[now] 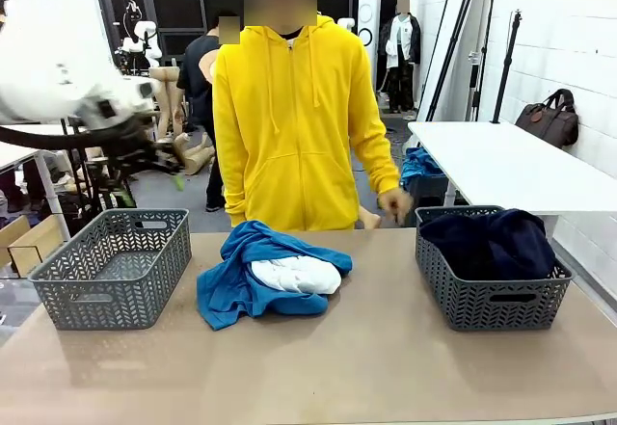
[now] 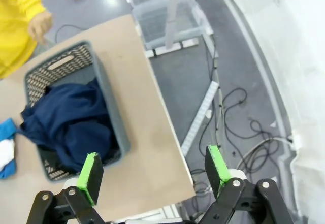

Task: Sort the tops and bottoms.
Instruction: Lift clothes from the center of the table with your left hand.

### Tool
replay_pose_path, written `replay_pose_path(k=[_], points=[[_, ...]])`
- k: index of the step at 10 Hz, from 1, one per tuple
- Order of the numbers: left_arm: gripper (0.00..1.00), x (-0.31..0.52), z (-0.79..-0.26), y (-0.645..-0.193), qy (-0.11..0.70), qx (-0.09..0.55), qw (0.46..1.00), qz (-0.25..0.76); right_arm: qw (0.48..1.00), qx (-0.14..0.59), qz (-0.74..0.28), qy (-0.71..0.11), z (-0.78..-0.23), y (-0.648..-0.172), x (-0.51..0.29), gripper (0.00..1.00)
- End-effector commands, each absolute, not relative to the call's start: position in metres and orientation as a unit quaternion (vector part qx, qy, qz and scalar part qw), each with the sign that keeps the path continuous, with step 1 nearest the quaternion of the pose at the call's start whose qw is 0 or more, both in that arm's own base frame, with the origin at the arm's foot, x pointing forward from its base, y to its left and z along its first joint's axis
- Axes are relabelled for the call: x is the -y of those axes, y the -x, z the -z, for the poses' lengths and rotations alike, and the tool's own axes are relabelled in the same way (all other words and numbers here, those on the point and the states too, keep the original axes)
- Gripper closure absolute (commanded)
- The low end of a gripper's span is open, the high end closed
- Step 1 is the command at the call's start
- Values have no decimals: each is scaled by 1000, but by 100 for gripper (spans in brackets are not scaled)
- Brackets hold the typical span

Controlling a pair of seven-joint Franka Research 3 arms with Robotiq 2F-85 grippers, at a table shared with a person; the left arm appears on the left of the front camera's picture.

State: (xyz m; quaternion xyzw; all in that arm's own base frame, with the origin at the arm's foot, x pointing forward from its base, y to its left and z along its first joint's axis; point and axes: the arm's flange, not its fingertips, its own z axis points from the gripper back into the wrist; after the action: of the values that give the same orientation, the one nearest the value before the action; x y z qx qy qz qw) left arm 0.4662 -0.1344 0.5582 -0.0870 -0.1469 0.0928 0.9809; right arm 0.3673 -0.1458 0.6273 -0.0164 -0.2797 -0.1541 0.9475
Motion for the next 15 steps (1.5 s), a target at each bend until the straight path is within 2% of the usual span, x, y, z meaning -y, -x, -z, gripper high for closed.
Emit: replay_pose_path(k=[1,5,6,8,11,15], points=[[0,169,-546,-502,97,131,986,-18,944,278,177,10,-616,-357,165,0],[0,225,-489,-546,79,102,991,36,945,259,196,-41,-575,-368,202,0],[0,219,-503,-522,86,109,990,21,944,260,203,-6,-600,-353,192,0],[0,219,-503,-522,86,109,990,21,944,260,203,-6,-600,-353,192,0],[0,239,-470,-570,103,79,992,2,944,260,203,-6,-600,-353,192,0],[0,265,-443,-614,83,94,992,-25,944,260,203,-6,-600,-353,192,0]])
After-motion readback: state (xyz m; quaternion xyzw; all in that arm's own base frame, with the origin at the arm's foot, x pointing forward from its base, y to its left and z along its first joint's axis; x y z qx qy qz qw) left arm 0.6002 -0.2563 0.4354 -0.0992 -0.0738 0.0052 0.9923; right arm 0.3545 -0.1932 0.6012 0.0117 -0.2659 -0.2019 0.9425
